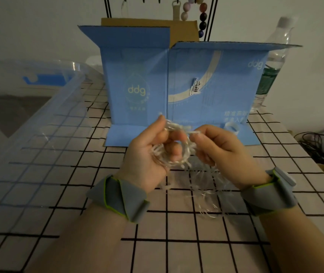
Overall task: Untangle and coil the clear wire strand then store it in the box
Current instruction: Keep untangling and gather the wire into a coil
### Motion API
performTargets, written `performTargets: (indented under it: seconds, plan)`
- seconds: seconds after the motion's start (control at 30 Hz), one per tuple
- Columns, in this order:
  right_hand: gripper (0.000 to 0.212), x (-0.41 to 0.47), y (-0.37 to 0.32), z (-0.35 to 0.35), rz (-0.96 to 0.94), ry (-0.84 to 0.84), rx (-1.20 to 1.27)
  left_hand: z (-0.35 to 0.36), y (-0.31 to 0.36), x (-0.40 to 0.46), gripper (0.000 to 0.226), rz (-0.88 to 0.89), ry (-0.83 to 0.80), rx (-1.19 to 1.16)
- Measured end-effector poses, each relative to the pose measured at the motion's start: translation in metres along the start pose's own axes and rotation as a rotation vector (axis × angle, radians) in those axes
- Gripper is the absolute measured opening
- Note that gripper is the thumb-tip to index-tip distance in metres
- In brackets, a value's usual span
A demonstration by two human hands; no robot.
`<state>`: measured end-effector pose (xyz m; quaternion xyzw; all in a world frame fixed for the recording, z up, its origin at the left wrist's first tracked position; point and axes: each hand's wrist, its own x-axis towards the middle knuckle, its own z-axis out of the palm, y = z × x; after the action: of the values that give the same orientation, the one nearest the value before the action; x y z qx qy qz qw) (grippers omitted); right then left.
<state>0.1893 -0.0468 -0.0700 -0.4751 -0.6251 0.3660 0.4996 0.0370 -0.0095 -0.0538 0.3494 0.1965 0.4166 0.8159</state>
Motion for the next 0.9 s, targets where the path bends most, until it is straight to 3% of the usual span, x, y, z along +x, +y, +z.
performTargets:
  seconds: [0.13,0.3,0.4,0.5,0.6,0.9]
  plan:
    - [0.006,0.001,0.001,-0.011,0.042,-0.025,-0.084,-0.011,0.013,0.005,0.051,0.110,0.018,-0.121]
    - [0.013,0.003,0.006,-0.014,0.021,-0.003,-0.593,-0.018,0.021,0.004,0.047,0.198,-0.005,-0.189]
    - [0.005,0.007,0.011,-0.015,0.039,0.089,-0.715,-0.020,0.026,0.002,0.047,0.250,-0.051,-0.279]
    - [0.007,0.012,0.012,-0.013,0.087,0.081,-0.675,-0.022,0.030,0.001,0.046,0.298,-0.043,-0.328]
    - [0.024,0.019,-0.004,-0.011,0.074,0.108,-0.555,-0.024,0.034,0.002,0.046,0.347,-0.005,-0.342]
    - [0.032,0.051,-0.104,-0.017,-0.143,0.232,-0.529,-0.027,0.038,0.004,0.057,0.355,0.109,-0.252]
